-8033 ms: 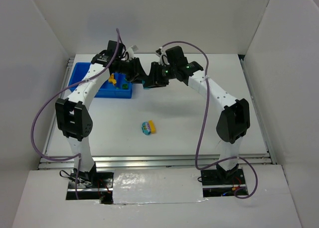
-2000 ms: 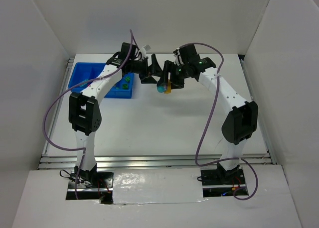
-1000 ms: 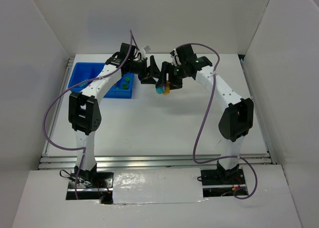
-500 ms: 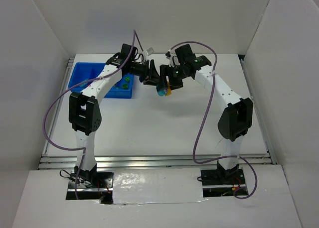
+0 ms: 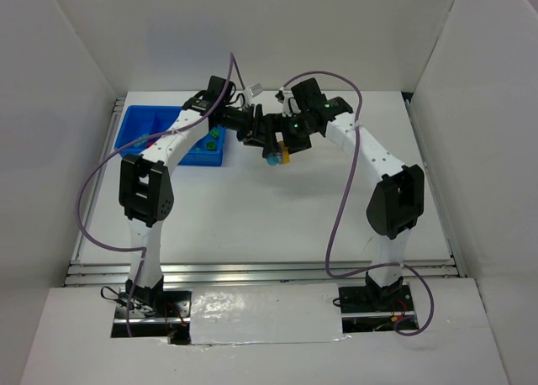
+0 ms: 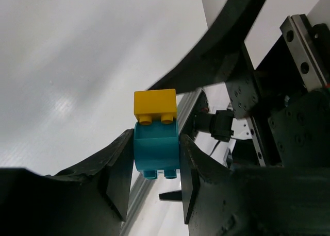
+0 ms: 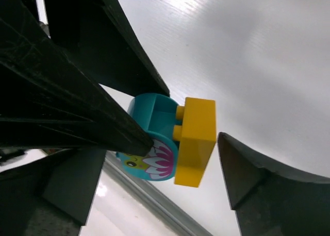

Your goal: Sort the legos into containers by color

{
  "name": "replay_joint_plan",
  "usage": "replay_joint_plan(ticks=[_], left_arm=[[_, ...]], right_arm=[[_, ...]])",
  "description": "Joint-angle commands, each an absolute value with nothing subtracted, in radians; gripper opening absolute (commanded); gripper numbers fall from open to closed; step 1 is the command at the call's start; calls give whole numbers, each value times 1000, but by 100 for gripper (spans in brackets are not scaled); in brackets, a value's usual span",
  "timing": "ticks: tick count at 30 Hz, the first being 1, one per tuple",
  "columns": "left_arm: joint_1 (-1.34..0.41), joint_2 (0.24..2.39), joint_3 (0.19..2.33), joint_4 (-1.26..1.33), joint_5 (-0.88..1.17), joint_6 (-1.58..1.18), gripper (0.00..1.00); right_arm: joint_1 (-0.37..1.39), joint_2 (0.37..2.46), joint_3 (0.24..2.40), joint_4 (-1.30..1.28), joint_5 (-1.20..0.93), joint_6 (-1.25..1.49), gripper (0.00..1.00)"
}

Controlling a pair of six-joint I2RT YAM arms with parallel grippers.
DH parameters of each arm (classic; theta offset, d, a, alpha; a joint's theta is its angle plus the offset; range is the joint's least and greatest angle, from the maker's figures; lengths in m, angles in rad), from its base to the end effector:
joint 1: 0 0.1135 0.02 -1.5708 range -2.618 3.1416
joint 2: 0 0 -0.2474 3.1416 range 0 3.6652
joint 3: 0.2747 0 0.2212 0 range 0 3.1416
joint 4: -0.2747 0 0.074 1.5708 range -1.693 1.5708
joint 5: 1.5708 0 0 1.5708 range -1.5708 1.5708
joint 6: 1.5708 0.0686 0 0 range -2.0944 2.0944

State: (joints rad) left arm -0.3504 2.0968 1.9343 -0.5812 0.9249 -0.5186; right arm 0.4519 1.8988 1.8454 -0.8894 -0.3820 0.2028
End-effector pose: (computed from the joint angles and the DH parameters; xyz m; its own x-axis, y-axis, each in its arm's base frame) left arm 0.4028 -0.2055 0.2742 -0.9283 0.0216 -0.3712 0.3437 0.4310 -0.8343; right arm 0.3454 0.1961 0.2849 -0.8344 -0.1972 -0.5147 -0.4433 0.7952 0.4138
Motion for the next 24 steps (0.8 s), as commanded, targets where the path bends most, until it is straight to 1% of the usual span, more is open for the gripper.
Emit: replay_joint_plan(ticks=[1,3,7,9,14,16,21,24], left_arm=[[-399,2094,1976,-657,1019,-489,0],[-394,2094,1993,-669,999,-477,0],[-370,2105,2005,-635,959,-512,0],[-357,2108,2003,-600,976,-552,0],[-354,2095,2036,-597,976,-510,0],[-354,2085,2037,-600,969,-471,0],[-353,2062,2019,-560,998,-462,0],[-353,2040,1988,-500,1063,-463,0]], right_arm=[[443,1830,1784,-678,-434,193,100],[442,1789,1749,-635,-510,192,100],[422,1737,1671,-597,-595,195,100],[385,1718,1646,-589,-624,196,100],[247,1672,1557,-531,-874,207,100],[192,1649,1514,-505,-920,221,100],[140,1605,1456,-447,-1024,235,100],[97,1597,1389,-301,-1187,334,100]])
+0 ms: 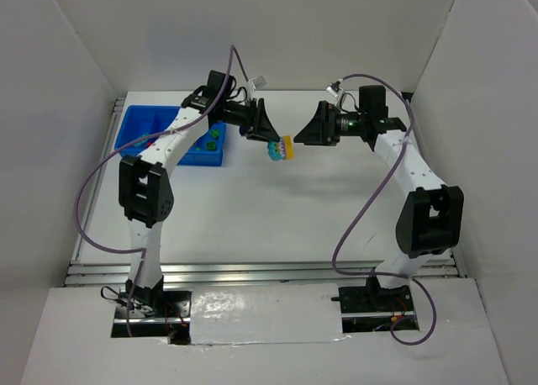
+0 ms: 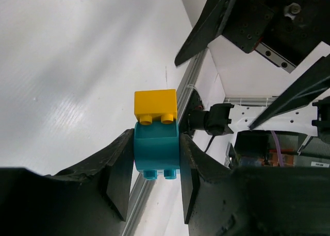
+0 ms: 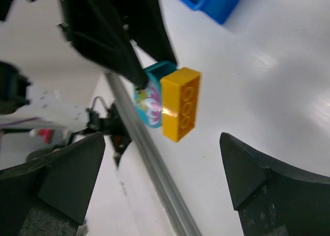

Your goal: Sort the legos into containers by color

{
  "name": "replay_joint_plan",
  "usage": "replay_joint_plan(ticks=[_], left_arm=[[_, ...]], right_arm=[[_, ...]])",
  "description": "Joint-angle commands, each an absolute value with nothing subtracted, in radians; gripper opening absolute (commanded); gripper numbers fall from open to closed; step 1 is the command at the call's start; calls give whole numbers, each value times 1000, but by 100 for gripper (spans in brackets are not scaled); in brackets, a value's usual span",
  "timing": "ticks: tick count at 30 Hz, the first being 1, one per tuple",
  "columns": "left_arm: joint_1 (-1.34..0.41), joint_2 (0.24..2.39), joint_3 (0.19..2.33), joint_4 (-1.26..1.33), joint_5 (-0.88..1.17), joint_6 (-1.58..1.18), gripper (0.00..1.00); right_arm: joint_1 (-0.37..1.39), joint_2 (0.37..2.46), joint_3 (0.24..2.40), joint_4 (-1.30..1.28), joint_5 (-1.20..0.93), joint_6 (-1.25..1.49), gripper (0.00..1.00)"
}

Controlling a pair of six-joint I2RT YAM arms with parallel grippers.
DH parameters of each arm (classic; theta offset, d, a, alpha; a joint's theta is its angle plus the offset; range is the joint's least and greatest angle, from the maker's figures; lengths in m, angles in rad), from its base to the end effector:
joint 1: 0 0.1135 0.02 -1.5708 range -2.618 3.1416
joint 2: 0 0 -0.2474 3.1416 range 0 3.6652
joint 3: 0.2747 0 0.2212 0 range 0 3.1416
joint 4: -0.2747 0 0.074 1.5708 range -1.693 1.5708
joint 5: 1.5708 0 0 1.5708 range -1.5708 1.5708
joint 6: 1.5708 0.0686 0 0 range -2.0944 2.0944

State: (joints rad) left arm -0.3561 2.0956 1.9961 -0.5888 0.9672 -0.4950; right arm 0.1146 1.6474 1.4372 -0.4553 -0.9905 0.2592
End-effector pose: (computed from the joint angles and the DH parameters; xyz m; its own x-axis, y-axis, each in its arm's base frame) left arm 0.4011 -0.2095 0.2944 -0.9010 0.0475 -0.4312 0.4157 0.3783 -0.8271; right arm 0.3386 0.0967 0.3055 -0.7765 0.0521 -0.6280 -0.5351 0.4719 0.7007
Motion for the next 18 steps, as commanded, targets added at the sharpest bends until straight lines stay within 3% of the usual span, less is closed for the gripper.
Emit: replay_joint_plan(ticks=[1,4,9,12,14,17,18], left_arm=[[-353,2023,1965,-474,1084,-477,0],[-353,1990,1902,-319,1147,-529,0],[-359,1942,1862,-167,1224,-617,0],[-364,1945,1861,-141,1244,-632,0],[-367,1948,1842,-71,1261,-666,0],[-371,1933,1796,76,1272,-762,0],[-371,1936,1801,78,1270,-765,0]], right_arm=[[94,1603,1373,-197,-1224,409,100],[115,1623,1344,-103,-1288,484,98],[130,1652,1394,-224,-1219,431,92],[143,1672,1371,-79,-1296,559,82],[161,1675,1370,-20,-1301,578,81],[172,1681,1371,-14,-1318,586,73],[176,1683,1367,-6,-1321,601,63]])
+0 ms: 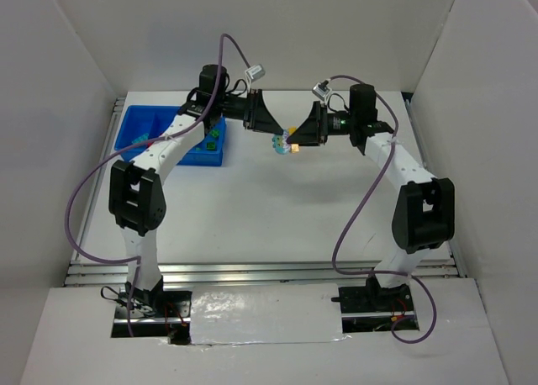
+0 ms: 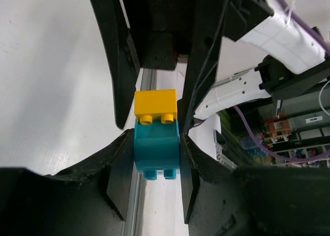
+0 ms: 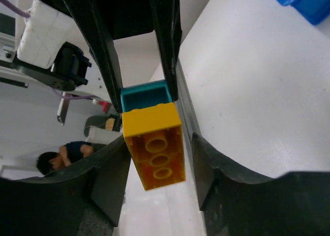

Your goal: Sort the legos into containers by color

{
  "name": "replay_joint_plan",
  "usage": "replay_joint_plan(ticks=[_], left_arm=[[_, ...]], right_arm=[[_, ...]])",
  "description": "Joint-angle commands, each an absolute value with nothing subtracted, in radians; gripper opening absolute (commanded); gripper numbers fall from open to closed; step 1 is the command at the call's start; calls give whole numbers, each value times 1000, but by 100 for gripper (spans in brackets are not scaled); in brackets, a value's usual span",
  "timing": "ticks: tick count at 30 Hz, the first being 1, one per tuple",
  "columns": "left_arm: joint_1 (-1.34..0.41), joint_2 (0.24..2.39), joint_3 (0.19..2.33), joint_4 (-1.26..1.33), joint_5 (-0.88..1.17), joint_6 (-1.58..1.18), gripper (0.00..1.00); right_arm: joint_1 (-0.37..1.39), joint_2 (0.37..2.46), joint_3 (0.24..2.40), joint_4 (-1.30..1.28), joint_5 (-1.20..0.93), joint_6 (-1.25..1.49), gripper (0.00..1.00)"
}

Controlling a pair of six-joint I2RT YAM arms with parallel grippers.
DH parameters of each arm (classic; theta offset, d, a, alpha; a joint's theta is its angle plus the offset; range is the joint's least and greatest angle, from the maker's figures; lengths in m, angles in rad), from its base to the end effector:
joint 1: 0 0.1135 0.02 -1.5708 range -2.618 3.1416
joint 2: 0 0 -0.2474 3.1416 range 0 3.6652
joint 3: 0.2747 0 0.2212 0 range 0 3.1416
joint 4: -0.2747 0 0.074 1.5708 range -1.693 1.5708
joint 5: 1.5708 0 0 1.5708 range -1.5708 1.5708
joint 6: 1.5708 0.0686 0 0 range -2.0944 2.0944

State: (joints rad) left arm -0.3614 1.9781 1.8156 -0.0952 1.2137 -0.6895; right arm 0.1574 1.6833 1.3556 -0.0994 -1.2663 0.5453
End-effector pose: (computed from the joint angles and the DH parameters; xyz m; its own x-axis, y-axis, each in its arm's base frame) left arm 0.3819 -0.2131 0.3405 -0.8017 0.0653 -0.5942 0.5976 0.0624 -0.7994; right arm 0.3401 0.1202 0.3084 -0.8190 0.0275 -0.5732 -0.5612 0.1705 0.8099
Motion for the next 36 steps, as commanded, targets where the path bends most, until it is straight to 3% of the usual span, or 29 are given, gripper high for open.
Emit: replay_joint_plan(ticks=[1,2,5,6,18,30,36], left_arm=[[-373,1940,1807,69,1270,-756,0],[-374,1945,1815,36,1266,-747,0],[-373,1953,1821,3,1246,-704,0],[-374,1954,1831,-29,1240,-690,0],[-308,1927,1882,-323,1154,-427,0],[-216,1881,1861,-382,1074,-374,0],[-119,1873,1914,-566,571,-308,0]], right_arm=[[178,1681,1355,35,-1328,617,54],[179,1680,1347,58,-1331,632,47],[178,1675,1313,181,-1345,742,6],[178,1674,1310,207,-1347,750,2],[152,1678,1327,78,-1321,650,0],[127,1720,1410,-144,-1115,568,0],[143,1683,1482,-417,-781,518,0]])
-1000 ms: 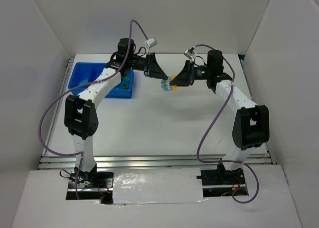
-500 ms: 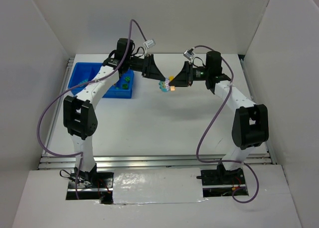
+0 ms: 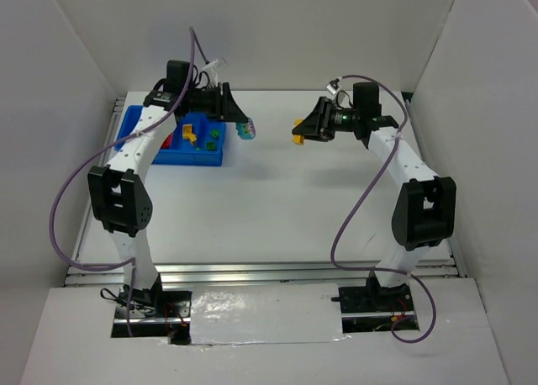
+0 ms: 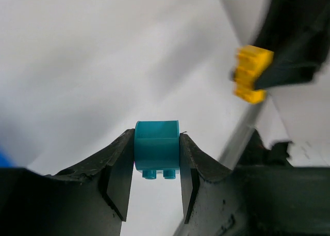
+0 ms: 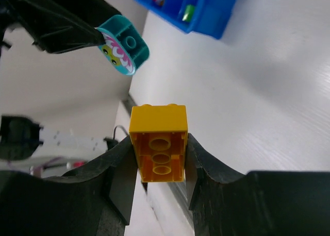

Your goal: Sort the legos into containers by color

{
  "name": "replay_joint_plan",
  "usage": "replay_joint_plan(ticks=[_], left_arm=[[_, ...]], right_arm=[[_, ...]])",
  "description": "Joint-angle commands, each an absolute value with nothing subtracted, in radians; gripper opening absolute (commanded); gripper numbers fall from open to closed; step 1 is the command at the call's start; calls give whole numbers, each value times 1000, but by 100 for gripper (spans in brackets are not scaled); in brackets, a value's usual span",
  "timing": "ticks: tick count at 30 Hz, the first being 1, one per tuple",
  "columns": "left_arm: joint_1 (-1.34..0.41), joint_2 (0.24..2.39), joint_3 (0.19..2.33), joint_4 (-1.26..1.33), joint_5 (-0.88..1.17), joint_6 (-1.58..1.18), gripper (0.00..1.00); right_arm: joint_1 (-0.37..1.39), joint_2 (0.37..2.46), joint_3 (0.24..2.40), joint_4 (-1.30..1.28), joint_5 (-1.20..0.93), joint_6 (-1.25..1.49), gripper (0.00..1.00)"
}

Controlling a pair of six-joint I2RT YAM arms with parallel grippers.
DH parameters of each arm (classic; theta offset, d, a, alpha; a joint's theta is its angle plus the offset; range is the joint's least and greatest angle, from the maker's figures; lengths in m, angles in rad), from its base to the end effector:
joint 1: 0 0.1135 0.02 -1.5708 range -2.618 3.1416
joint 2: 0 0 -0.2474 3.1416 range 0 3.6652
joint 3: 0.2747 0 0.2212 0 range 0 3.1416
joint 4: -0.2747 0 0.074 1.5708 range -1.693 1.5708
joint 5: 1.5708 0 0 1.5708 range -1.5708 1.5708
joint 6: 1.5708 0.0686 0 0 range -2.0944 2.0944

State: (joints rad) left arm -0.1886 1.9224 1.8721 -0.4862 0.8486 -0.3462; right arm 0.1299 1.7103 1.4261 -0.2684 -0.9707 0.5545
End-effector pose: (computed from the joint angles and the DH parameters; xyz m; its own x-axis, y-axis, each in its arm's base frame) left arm 0.4063 -0.1300 0.3340 -0.7293 -0.0892 -0.6784 0.5421 0.5296 -0.6524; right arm 0.3611 0.1043 0.2972 -0.8477 0.1891 -0.4955 -0.3803 0.4345 0.8164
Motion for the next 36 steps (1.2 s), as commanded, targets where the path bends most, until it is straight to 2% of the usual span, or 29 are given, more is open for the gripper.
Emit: replay_joint_plan(ticks=[1,2,5,7,12,15,22,29,34,36], left_arm=[[-97,1876,1919,-580,484,-339,0],[-47,1885,1945,-619,375,-347,0],[53,1945,2080,-705,267,-365,0],[86,1974,2172,-779,126,-380,0],[153,1994,2198,-818,-254,-376,0],[173,2054,2204,-815,-349,-332,0],[196,2164,2315,-825,-491,-308,0],[209,2230,2321,-782,-422,-278,0],[213,2296,2364,-756,-376,-278,0],[213,2293,2335,-713,-377,-276,5]], right_arm=[[146,1666,1471,-423,-750,543,0],[146,1637,1444,-428,-708,555,0],[147,1580,1379,-427,-678,589,0],[149,1543,1342,-414,-684,617,0],[158,1494,1230,-397,-719,618,0],[158,1483,1183,-380,-716,612,0],[158,1508,1193,-371,-747,572,0],[160,1535,1177,-325,-798,549,0],[170,1543,1215,-360,-749,514,0],[170,1555,1229,-374,-749,512,0]])
